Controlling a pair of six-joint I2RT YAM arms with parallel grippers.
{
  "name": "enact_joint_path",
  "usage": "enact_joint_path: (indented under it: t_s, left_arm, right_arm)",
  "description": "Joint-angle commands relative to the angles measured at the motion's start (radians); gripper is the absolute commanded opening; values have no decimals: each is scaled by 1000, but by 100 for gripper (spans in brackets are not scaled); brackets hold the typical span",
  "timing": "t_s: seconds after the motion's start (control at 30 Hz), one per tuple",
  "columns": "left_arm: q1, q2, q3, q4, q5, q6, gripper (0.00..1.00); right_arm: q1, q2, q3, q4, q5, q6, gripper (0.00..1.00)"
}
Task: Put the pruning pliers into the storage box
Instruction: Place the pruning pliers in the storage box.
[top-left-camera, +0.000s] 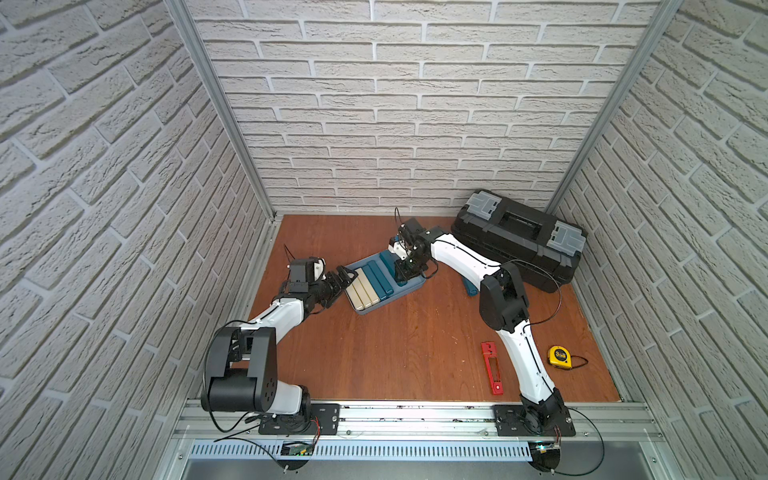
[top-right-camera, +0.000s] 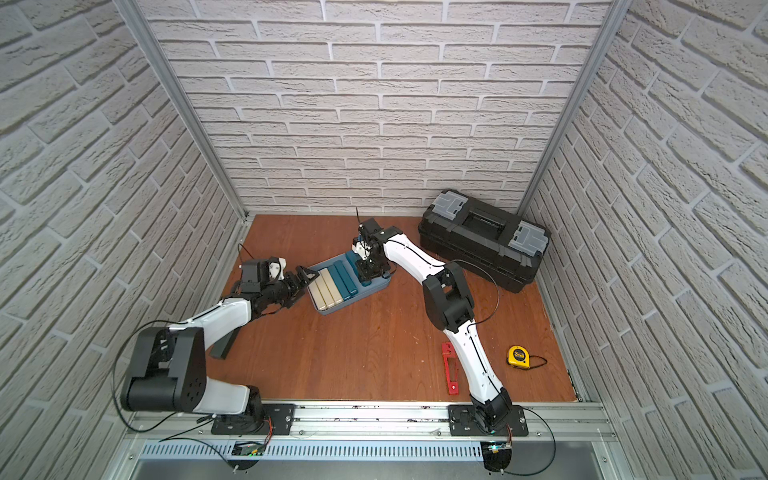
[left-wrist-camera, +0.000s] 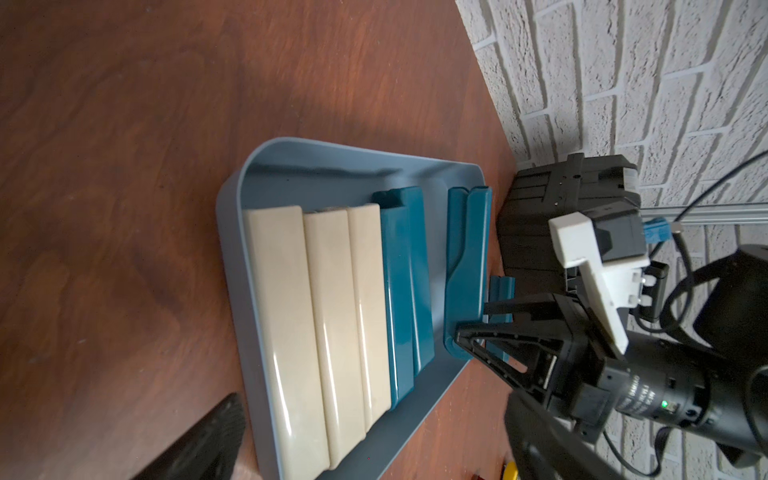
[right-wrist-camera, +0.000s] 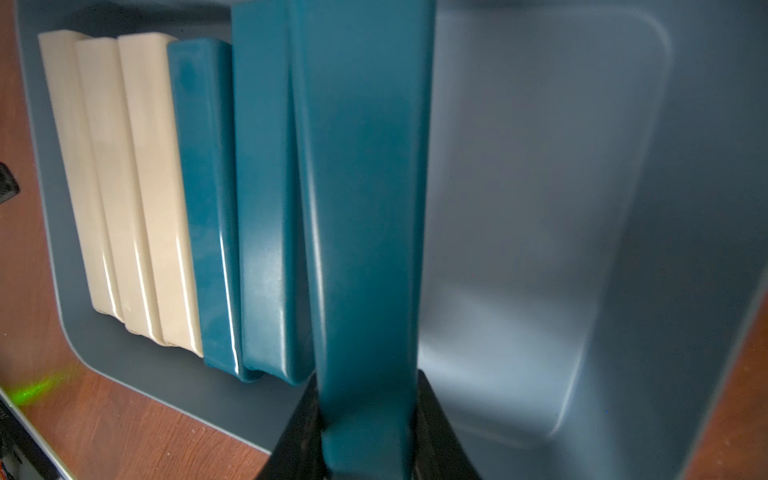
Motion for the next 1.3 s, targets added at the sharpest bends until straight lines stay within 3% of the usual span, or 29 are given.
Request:
enact_joint_path:
  t_s: [0.0,0.9,1.27]
  left_arm:
    - [7,20,-14,95,5,-14,98]
    - [1,86,-60,232,15,-71,98]
    - [-5,95,-62,252,22,-80,98]
  right_arm:
    - [15,12,26,-3,-22,-14,14]
    - [38,60,51,-15,-35,-1,16]
    - [45,66,62,-20,-53,-17,26]
